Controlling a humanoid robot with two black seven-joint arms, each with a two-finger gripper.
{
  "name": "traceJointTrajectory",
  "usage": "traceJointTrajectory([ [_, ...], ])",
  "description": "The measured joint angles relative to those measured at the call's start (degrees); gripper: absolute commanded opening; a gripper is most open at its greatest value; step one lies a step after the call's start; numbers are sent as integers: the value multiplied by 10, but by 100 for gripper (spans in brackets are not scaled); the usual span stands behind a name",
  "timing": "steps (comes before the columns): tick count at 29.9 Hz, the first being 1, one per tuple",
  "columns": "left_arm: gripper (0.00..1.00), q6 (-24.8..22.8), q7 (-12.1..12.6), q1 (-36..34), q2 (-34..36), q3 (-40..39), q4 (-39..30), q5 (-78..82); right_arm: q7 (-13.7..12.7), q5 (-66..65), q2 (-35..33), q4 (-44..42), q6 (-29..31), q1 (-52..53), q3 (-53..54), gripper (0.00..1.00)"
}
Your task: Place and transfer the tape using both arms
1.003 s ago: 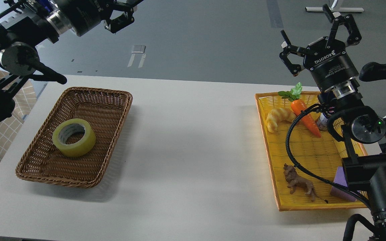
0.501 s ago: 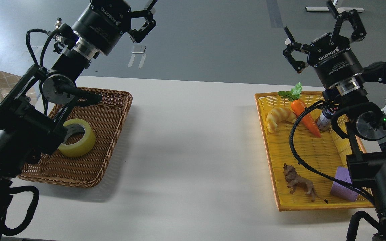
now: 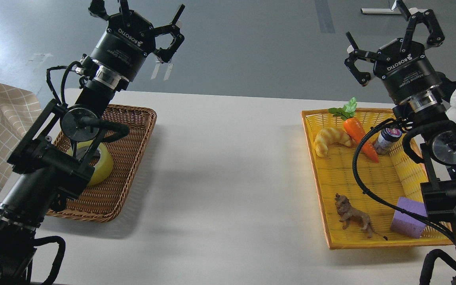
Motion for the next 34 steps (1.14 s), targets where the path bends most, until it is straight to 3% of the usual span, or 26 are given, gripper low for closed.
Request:
traceJointTrajectory([
  [20, 98, 0, -2, -29, -31, 0, 103, -1, 4, -5, -11, -78, 0, 88, -49, 100],
  [34, 98, 0, -2, -34, -33, -6, 118, -2, 6, -4, 9, -78, 0, 88, -42, 100],
])
